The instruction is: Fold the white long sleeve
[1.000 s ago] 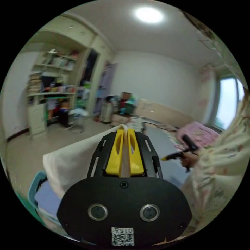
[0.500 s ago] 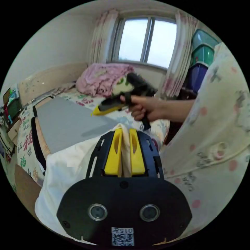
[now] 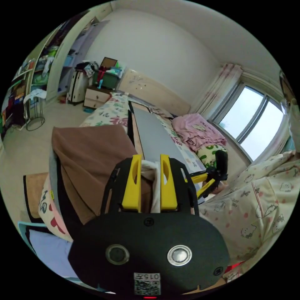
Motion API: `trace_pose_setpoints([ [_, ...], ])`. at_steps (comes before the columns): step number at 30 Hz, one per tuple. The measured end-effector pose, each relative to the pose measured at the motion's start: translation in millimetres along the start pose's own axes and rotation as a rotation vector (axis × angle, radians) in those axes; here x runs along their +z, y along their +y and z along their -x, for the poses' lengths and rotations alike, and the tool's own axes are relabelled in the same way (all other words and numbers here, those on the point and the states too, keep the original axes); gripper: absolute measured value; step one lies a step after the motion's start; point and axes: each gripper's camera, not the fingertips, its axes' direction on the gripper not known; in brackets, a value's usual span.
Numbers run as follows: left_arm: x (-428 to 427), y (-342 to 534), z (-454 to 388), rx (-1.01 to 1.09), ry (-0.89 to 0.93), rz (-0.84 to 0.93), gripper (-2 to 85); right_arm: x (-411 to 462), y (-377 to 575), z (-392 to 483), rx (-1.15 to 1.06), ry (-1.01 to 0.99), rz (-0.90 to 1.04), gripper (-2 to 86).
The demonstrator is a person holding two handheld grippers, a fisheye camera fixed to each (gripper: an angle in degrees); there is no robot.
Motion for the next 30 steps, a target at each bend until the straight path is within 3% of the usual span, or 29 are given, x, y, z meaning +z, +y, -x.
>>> trace_pose_setpoints([
  [5,50,-2,1,-0.033,-0.035,0.182,10.8,51,-9,45,-0.114,0.192,0.164,19.3],
  [9,72,-11,13,-0.112,-0.087,0.248,5.1,64,10,70,-0.206,0.414,0.207,15.2],
  [12,53,-9,11,-0.101,-0.065,0.201,1.4,18,47,52,-0.042,0.308,0.077,7.6],
  [15,22,1,8,-0.076,-0.058,0.136,0.4,-75,126,-4,0.290,0.112,-0.175,4.8],
  [19,-21,5,7,-0.083,-0.023,-0.012,0.0,-206,273,-16,0.605,0.254,-0.521,3.0],
  [23,-73,-13,-14,0.046,0.087,-0.230,-0.2,-291,364,33,0.598,0.379,-0.824,0.8],
  [30,-118,-44,-70,0.319,0.169,-0.328,-0.3,-339,414,108,0.478,0.519,-0.961,0.1],
])
